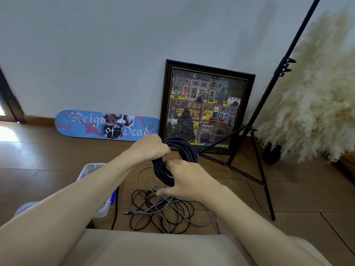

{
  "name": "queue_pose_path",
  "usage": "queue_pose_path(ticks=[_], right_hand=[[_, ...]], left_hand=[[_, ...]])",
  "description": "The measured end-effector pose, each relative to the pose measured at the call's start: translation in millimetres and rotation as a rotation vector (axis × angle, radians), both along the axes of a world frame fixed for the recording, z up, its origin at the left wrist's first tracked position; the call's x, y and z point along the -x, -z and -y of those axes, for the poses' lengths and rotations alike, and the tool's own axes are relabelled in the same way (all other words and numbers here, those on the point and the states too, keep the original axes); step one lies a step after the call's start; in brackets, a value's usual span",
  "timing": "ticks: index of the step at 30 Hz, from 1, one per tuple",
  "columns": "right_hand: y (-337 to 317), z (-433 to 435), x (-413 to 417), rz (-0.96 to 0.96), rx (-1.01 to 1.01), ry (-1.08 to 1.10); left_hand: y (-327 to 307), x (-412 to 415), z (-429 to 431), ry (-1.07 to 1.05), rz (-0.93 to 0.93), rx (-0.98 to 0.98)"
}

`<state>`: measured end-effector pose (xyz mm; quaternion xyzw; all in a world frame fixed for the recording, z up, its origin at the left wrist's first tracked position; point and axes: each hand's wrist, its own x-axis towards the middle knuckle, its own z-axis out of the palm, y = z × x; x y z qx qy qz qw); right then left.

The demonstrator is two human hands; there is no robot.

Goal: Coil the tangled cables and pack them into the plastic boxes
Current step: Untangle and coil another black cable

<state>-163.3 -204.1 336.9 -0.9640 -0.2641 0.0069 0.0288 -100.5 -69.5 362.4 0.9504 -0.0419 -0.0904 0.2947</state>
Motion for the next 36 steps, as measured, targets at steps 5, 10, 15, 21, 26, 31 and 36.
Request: queue_pose_path(ticks=[5, 10, 15, 21, 26, 31, 36], right_hand=[[13, -9, -2, -0.053, -0.031, 0.052], [6, -7, -2, -0.099, -0.038, 0.081], [6, -11, 2, 0.080, 0.005, 0.051], [-1, -12, -1, 0.043, -0.132, -0.015], [0, -11, -5, 0.026, -0.196, 0.040], [-1, -4, -13, -0.002, -0.366, 0.414], [-11, 13, -24, -0.499, -1.485, 0.712]], left_hand=[[5, 4, 10, 0.043, -0.007, -0.053], [-1, 7, 11, 0.041, -0.123, 0.033], [-7, 3, 0, 0.081, -0.258, 0.107], [-24, 2, -34, 0.240, -0.393, 0.269], [-23, -5, -39, 0.193, -0.308, 0.438], [-18, -4, -29, 0.143, -0.240, 0.630], [-7, 7, 5, 0.141, -0.209, 0.672]])
